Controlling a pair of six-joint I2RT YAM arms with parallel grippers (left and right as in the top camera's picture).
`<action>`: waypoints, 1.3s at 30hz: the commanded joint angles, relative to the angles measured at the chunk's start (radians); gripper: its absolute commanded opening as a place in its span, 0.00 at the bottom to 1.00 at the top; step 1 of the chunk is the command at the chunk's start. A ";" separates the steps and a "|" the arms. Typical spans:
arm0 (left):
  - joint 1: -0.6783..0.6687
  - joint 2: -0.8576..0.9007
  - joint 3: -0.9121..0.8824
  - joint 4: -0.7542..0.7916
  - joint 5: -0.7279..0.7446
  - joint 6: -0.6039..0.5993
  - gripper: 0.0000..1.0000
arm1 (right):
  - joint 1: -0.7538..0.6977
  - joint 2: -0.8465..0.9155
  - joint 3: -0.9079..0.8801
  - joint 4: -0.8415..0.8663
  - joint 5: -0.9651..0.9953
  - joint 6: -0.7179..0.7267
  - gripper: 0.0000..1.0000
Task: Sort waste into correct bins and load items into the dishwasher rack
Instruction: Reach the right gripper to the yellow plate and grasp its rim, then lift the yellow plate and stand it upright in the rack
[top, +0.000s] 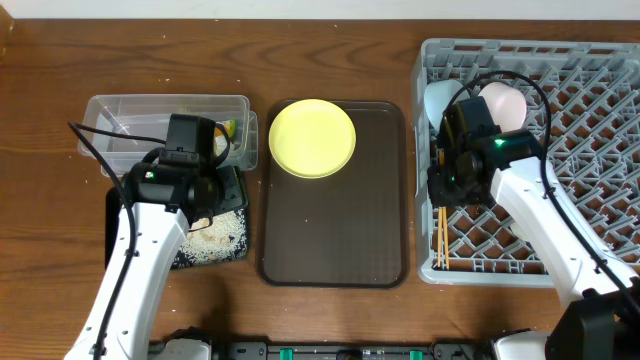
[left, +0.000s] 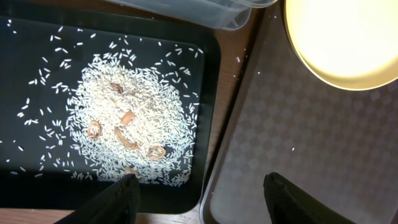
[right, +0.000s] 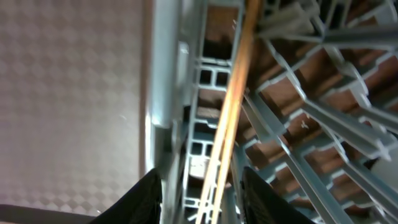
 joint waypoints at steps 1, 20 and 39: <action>0.002 0.002 0.008 0.000 -0.005 0.006 0.67 | 0.008 -0.019 0.054 0.040 -0.058 0.008 0.41; 0.002 0.002 0.008 0.000 -0.005 0.006 0.67 | 0.224 0.246 0.089 0.709 -0.049 0.081 0.59; 0.002 0.002 0.008 0.000 -0.005 0.006 0.67 | 0.246 0.441 0.089 0.661 -0.033 0.211 0.01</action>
